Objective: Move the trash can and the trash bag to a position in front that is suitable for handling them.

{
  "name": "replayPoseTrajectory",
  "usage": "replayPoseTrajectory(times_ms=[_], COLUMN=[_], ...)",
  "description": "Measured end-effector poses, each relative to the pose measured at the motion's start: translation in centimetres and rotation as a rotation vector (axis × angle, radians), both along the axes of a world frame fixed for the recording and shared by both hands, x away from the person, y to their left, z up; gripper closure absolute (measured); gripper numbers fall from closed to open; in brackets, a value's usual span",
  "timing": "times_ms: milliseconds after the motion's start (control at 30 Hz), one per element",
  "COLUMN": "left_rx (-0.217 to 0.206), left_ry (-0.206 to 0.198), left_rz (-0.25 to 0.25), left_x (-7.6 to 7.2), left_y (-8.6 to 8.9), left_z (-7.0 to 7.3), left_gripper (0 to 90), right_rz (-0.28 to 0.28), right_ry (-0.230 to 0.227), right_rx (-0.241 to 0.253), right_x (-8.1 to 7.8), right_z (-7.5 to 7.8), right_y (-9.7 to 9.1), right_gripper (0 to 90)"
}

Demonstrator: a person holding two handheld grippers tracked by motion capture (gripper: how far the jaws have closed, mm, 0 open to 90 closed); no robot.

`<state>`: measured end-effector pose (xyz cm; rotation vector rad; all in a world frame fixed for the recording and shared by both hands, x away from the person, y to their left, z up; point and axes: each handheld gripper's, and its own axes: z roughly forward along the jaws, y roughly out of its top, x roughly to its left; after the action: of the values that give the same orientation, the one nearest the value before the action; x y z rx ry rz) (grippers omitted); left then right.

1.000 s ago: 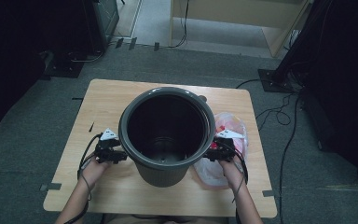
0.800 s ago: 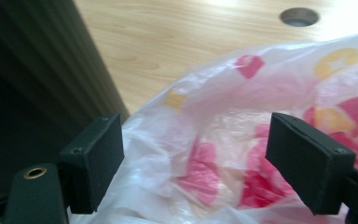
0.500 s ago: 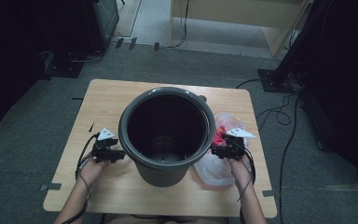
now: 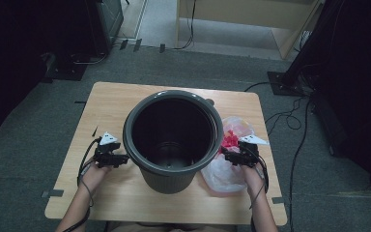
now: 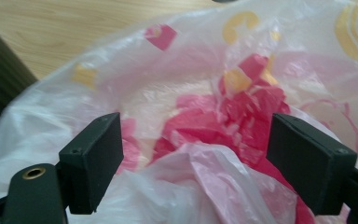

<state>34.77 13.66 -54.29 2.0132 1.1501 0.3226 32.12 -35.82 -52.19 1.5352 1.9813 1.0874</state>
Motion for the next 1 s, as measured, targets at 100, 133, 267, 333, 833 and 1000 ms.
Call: replayPoseTrajectory(times_ms=[100,133,267,333,833,1000], left_rx=[-0.009,-0.009,-0.038,-0.052,-0.085,-0.097], left_ry=[0.01,0.01,0.031,0.018,0.068,0.092], left_rz=[0.008,0.008,0.021,0.022,0.01,-0.017], left_x=[0.1,0.1,0.2,0.4,1.7,2.2], left_y=[0.1,0.1,0.3,0.4,1.0,1.1], left_z=[0.1,0.1,0.9,1.9,7.4,8.7], left_gripper=[26.5,26.0,24.5,24.5,24.6,24.8], right_rz=[-0.023,-0.02,-0.011,-0.006,-0.01,-0.002], right_ry=[0.017,0.02,0.033,0.039,0.079,0.087], right_rx=[-0.014,-0.015,-0.017,-0.017,-0.027,-0.04], right_x=[0.2,0.2,0.3,0.3,0.7,0.8], right_z=[-0.7,-0.8,-1.3,-1.5,-3.3,-3.8], right_y=[-0.2,-0.1,0.1,0.1,0.4,0.5], right_gripper=[18.7,18.7,18.5,18.5,18.0,16.9])
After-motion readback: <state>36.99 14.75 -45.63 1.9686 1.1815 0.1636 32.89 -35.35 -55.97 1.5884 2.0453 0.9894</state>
